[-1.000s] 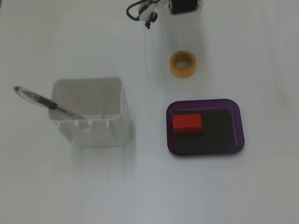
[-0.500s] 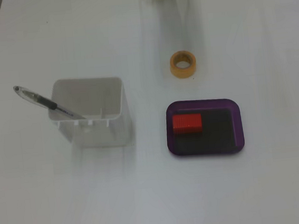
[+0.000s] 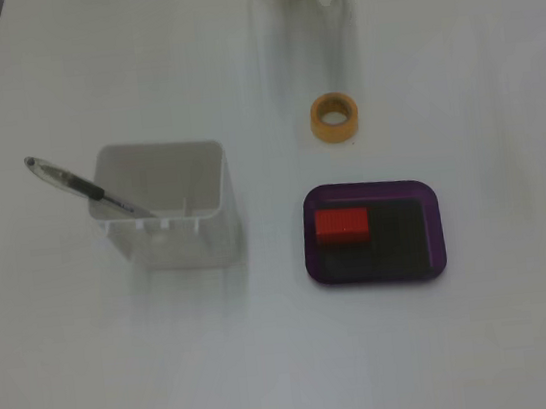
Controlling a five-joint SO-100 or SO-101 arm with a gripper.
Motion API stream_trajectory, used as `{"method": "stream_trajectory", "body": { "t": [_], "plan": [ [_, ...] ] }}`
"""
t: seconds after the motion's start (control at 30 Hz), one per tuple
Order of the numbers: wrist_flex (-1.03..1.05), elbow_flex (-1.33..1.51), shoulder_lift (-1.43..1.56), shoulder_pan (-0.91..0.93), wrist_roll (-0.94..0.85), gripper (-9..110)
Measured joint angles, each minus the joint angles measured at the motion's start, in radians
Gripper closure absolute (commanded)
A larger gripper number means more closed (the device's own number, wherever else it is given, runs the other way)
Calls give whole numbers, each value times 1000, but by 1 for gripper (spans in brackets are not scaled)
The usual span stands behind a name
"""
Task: Remove the yellow tape from the box.
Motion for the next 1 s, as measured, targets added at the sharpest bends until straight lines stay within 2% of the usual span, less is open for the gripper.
{"method": "stream_trajectory", "body": {
  "t": [0.17, 0.37, 0.63, 0.8, 1.0],
  "plan": [
    [-77, 202, 166, 3, 0, 87],
    [-129, 403, 187, 0, 5, 87],
    [-178, 541, 187, -3, 138, 87],
    [-181, 572, 187, -3, 149, 102],
    [-184, 578, 187, -3, 149, 102]
  ]
}}
